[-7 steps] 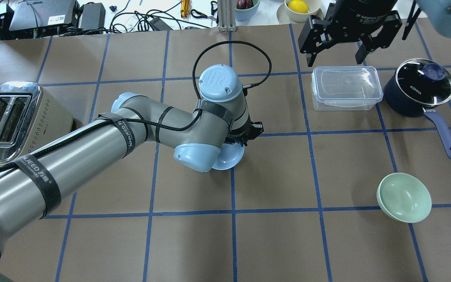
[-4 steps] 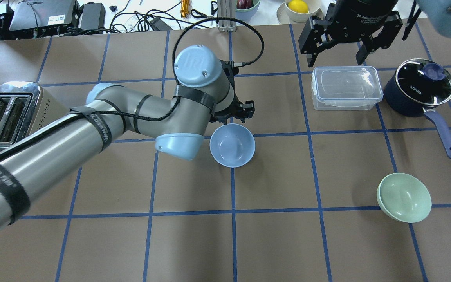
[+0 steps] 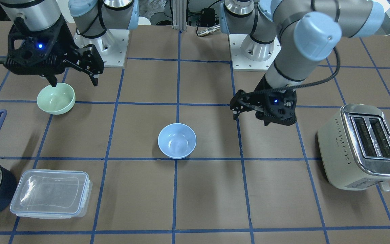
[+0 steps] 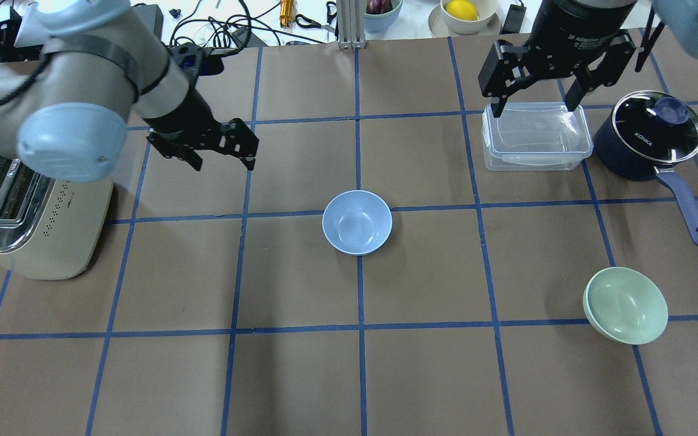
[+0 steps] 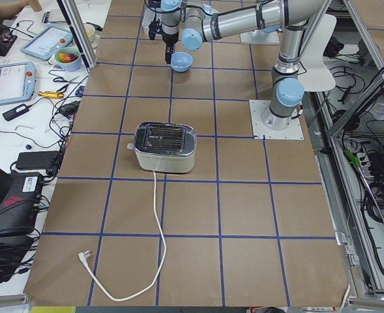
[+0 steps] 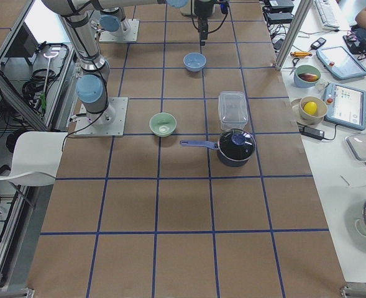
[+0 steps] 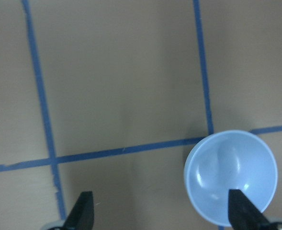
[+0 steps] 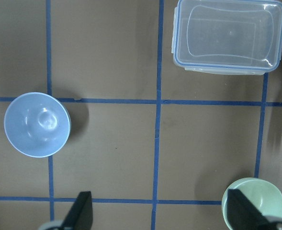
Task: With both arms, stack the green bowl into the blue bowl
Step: 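Lower the right gripper to the pale green bowl rim and grasp it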
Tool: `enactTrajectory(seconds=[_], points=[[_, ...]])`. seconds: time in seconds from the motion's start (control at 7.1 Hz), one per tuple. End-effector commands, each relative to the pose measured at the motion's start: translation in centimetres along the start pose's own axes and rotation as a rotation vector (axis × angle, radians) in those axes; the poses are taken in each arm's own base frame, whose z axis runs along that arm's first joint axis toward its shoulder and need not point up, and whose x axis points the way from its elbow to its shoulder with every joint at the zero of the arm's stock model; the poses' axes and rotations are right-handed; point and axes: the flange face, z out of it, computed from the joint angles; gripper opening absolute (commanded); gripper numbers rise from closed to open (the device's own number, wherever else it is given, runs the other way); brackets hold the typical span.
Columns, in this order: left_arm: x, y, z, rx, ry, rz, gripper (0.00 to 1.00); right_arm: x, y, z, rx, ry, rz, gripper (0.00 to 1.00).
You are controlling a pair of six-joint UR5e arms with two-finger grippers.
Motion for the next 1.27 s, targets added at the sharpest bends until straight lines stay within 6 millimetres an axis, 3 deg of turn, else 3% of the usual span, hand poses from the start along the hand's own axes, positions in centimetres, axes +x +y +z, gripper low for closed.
enactTrajectory(seconds=[0.0,0.14,0.28,0.56,0.7,0.85,1.13], points=[[-0.1,3.5,-8.7,0.045,-0.078,0.001,1.00,8.4,1.0,6.4,-0.120,-0.027,0.025,0.99],[0.3,2.7,-11.6,0.095,-0.088,-0.070,1.00,13.0,2.0,9.4,-0.176,-0.048,0.062,0.97],[0.4,2.0,-11.7,0.089,-0.093,-0.078,1.00,17.5,3.3,13.1,-0.208,-0.019,0.074,0.96],[0.6,2.2,-11.3,0.085,-0.094,-0.073,1.00,23.7,6.9,20.6,-0.168,0.005,0.050,0.96],[0.6,2.3,-11.9,0.099,-0.097,-0.072,1.00,25.2,8.8,23.6,-0.132,0.018,0.060,0.97],[0.8,2.2,-12.2,0.105,-0.086,-0.074,1.00,24.5,10.1,25.7,-0.146,0.009,0.058,0.97],[0.8,2.3,-12.5,0.114,-0.083,-0.081,1.00,24.7,12.4,27.9,-0.204,0.005,0.076,0.92]])
